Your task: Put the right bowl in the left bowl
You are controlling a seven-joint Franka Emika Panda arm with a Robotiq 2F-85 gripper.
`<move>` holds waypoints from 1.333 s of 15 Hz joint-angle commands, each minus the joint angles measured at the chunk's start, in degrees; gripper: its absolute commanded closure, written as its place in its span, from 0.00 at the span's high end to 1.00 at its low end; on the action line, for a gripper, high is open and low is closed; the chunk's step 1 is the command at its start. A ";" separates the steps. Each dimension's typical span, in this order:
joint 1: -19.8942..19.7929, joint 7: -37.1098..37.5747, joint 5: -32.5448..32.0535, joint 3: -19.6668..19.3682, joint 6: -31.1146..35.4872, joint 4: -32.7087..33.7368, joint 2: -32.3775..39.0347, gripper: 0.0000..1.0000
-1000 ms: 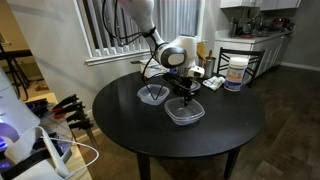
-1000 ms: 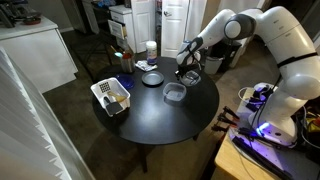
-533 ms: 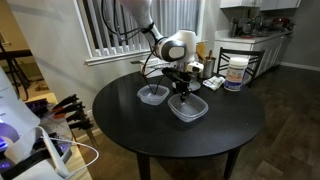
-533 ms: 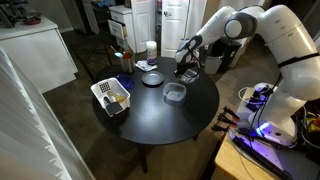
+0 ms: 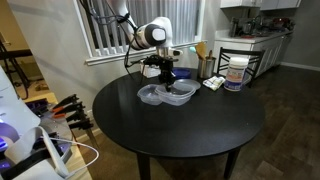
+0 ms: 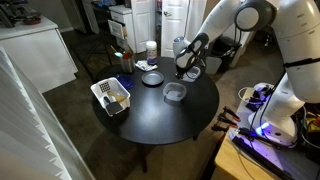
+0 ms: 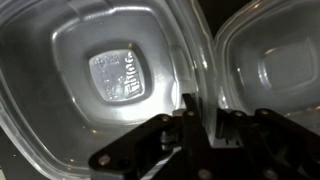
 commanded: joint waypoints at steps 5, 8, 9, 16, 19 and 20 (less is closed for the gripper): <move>10.28 8.03 -17.23 -1.13 4.84 -18.41 -14.58 0.01; 8.21 5.80 -15.19 2.68 9.00 -21.05 -16.47 0.01; 7.70 5.85 -14.26 3.52 11.19 -21.64 -16.55 0.01; 2.72 2.50 -5.62 9.09 23.02 -21.77 -13.58 0.01; -2.08 -1.45 0.75 14.44 28.15 -21.51 -12.13 0.01; -3.32 -2.56 2.05 15.78 29.42 -21.09 -11.36 0.01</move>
